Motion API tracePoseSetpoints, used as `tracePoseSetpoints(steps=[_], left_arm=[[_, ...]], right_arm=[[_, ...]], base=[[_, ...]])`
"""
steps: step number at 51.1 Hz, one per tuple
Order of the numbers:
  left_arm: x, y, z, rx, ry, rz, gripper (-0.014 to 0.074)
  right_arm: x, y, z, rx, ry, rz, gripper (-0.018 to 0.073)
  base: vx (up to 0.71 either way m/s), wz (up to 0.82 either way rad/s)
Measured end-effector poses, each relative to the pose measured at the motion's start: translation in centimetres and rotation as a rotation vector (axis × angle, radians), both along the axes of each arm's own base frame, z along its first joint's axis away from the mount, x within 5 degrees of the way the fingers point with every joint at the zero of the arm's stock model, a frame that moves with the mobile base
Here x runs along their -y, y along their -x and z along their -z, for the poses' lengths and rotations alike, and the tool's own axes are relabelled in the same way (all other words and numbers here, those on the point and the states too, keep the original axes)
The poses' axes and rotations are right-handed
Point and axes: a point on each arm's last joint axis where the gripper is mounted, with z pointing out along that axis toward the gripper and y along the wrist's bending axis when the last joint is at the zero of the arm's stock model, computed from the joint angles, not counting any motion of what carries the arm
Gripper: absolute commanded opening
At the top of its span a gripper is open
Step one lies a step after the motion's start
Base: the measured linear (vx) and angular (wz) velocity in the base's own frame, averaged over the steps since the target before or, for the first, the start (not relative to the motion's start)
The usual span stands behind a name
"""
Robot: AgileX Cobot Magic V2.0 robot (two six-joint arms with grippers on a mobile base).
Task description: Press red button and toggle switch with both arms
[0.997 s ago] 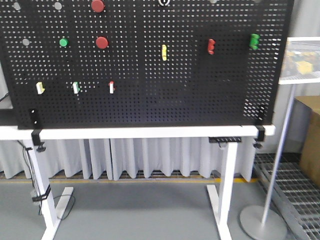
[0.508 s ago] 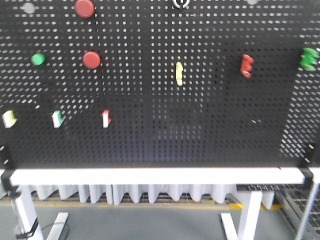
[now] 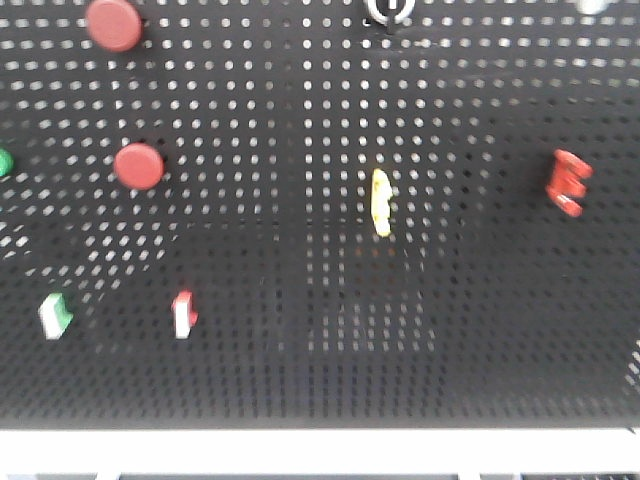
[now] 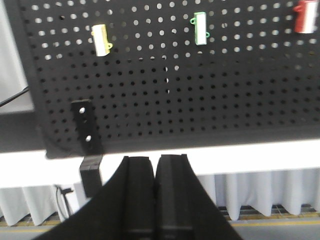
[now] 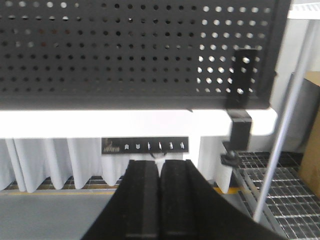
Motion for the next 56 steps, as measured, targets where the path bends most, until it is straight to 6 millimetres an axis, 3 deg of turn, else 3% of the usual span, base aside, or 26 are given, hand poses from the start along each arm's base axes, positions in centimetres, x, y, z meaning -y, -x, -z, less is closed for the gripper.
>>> tracePoseSetpoints(steps=[56], left_arm=[[0.0, 0.0, 0.0, 0.0, 0.0, 0.0, 0.0002]], right_arm=[[0.0, 0.0, 0.0, 0.0, 0.0, 0.0, -0.0004]], base=[[0.07, 0.0]])
